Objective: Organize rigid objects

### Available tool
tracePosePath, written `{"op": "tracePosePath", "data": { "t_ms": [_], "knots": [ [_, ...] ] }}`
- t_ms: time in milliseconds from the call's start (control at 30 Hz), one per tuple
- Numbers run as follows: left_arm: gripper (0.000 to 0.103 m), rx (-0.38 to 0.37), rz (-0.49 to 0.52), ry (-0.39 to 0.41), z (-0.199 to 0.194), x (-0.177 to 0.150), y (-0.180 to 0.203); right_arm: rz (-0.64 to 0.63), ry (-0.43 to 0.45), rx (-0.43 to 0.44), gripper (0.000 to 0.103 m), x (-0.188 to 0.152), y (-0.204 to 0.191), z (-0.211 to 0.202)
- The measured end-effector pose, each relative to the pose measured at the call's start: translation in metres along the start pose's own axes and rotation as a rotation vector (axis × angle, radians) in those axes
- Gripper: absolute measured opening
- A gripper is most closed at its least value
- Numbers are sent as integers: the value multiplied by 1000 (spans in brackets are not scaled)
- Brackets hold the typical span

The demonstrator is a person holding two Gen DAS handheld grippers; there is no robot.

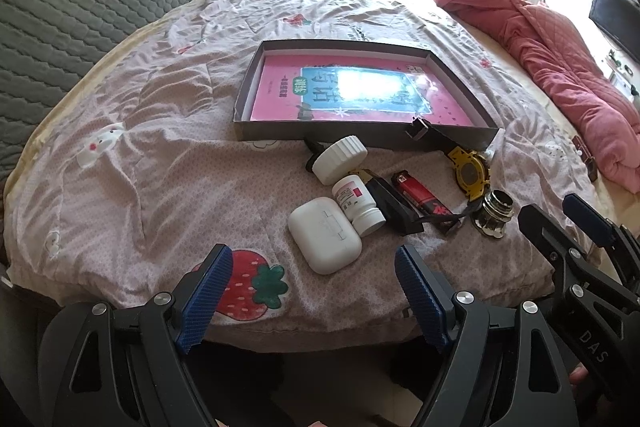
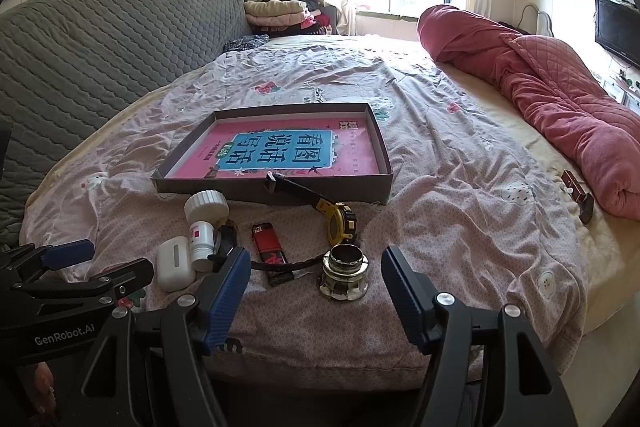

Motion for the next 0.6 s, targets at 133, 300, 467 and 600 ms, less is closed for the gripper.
{"op": "tracePosePath", "data": {
  "t_ms": [133, 300, 467, 600],
  "knots": [
    [84, -1, 0, -1, 0, 0, 0, 1, 1, 1, 67, 0, 0, 0],
    [84, -1, -1, -2, 0, 0, -1, -1, -2, 1, 67, 0, 0, 0],
    [84, -1, -4, -6, 1, -1, -1, 0, -4, 0, 67, 0, 1, 0],
    [84, -4, -7, -16, 5, -2, -2, 2, -5, 0, 67, 0, 1, 0]
  ]
}}
Point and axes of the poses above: each gripper's, at about its wrist camera, not at the fingertips, and z roughly the way its jaws point, y to its right, x to its top, the point moved 4 cm from there along z, roughly the way its jaws point, and after that the axes turned 9 degrees about z, right-handed, at the moved point
